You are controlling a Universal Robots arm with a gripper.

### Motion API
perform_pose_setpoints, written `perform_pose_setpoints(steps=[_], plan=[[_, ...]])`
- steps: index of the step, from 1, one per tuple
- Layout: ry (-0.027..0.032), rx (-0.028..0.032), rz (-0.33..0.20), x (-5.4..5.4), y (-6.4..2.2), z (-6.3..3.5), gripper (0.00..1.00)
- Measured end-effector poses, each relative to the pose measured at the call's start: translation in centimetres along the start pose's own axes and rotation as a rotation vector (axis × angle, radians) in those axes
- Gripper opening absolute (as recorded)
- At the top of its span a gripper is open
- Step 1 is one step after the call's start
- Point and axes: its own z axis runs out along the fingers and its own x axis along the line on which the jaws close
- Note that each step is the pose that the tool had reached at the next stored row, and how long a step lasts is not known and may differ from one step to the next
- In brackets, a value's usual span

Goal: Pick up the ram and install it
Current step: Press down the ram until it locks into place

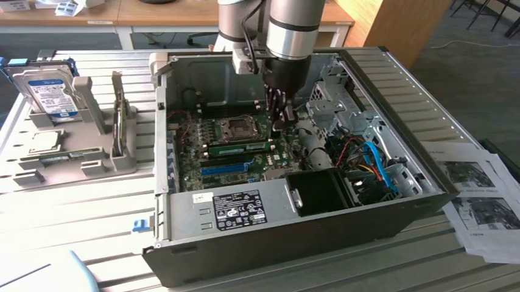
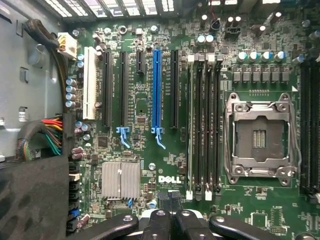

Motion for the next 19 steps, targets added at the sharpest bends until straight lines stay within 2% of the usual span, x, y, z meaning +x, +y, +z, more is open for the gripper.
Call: perform_pose_setpoints(steps=[7,19], plan=[[0.0084,0.0001,0.000,-0.12,-0.02,1.00,0.09],[0.0082,0.0002,0.000,-0.21,-0.01,1.00,0.09]])
